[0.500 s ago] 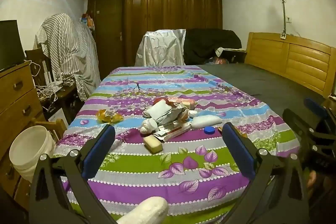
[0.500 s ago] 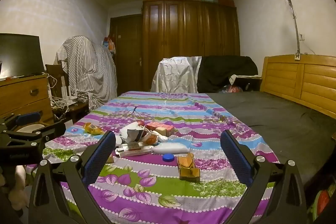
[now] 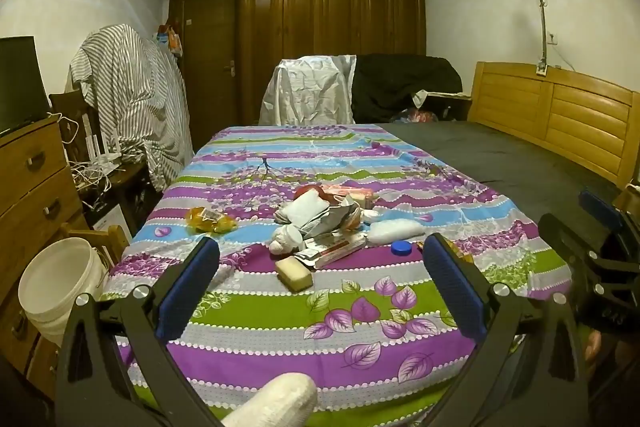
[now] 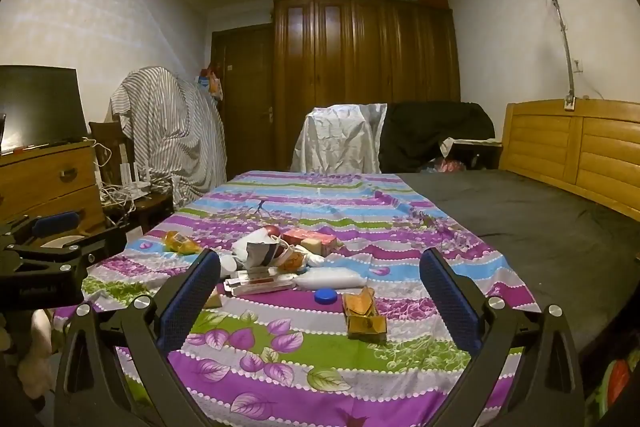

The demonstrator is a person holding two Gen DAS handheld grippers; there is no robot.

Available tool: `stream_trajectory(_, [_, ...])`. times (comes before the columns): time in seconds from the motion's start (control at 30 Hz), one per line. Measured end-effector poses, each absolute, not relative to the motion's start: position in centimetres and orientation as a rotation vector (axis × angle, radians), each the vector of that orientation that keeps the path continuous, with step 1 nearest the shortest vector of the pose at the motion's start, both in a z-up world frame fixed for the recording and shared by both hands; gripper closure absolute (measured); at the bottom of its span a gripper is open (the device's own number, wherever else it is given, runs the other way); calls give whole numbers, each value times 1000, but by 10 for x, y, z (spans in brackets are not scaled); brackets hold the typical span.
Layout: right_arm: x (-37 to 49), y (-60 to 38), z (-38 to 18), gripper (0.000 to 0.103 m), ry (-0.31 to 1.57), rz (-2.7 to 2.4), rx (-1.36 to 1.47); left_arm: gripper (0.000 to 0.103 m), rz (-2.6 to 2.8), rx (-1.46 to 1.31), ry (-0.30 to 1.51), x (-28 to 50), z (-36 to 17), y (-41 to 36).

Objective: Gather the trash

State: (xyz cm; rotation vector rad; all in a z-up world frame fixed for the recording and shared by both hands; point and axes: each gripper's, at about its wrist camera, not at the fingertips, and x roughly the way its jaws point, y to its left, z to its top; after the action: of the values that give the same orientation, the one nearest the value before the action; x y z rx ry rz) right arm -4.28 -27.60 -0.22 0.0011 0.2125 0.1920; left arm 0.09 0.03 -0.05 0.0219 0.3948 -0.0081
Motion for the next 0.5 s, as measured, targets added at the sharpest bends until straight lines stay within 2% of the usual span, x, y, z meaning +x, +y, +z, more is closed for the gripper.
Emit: stream_trajectory(0.5, [-45, -269, -6, 4, 221, 195, 5, 5, -6, 22, 399, -1, -8, 0])
